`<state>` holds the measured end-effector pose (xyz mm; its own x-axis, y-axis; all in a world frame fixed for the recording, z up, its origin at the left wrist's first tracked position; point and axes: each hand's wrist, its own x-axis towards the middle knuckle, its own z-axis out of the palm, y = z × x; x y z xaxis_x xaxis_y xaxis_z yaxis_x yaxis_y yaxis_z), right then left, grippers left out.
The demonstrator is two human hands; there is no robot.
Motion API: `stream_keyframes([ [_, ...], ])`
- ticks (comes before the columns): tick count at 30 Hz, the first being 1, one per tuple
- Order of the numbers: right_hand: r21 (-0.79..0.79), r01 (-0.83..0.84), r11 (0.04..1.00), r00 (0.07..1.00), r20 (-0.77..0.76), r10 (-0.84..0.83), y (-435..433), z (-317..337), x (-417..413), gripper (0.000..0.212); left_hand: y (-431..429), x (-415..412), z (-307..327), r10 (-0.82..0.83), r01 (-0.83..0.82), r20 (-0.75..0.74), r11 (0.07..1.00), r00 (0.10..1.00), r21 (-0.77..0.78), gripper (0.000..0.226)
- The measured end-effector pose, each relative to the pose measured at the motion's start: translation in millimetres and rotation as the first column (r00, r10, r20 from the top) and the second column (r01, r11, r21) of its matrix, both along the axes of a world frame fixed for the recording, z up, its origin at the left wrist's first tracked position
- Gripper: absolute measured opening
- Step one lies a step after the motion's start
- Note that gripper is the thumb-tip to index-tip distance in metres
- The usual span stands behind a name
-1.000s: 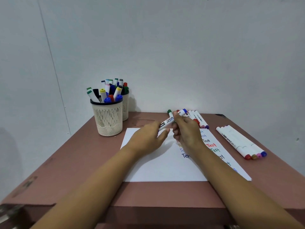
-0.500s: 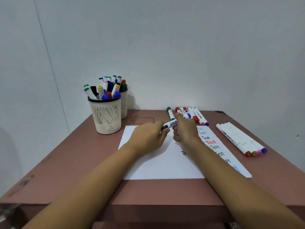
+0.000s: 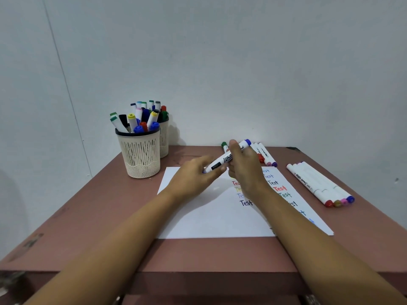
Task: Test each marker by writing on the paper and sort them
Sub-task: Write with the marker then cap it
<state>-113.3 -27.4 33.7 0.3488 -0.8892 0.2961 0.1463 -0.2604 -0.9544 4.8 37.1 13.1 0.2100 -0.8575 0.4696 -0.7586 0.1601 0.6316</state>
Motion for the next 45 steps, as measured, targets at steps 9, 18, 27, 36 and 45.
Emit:
stream_keyframes([
  [9,0.321,0.106,0.941,0.943,0.269,-0.198,-6.3,6.5,-17.7,0.028,9.6,23.3,4.6,0.218,-0.232,0.108,0.963,0.97,0.136,0.051],
  [18,0.429,-0.146,0.891,0.929,0.368,-0.025,-5.1,2.4,-32.2,0.023,8.9,30.4,9.0,0.125,-0.256,0.42,0.928,0.899,0.271,0.04],
  [27,0.287,0.065,0.956,0.994,0.061,-0.086,23.4,-10.3,-56.4,0.013,27.0,38.2,-4.5,0.062,-0.253,0.481,0.905,0.874,0.343,0.038],
  [36,0.073,0.207,0.976,0.966,-0.171,-0.193,41.9,-21.1,-72.3,0.024,33.7,33.6,-18.8,0.132,-0.255,0.372,0.917,0.919,0.305,0.037],
  [45,0.04,0.242,0.969,0.931,-0.292,-0.22,38.6,-23.7,-69.4,0.024,36.5,28.1,-16.2,0.131,-0.274,0.419,0.913,0.899,0.301,0.036],
])
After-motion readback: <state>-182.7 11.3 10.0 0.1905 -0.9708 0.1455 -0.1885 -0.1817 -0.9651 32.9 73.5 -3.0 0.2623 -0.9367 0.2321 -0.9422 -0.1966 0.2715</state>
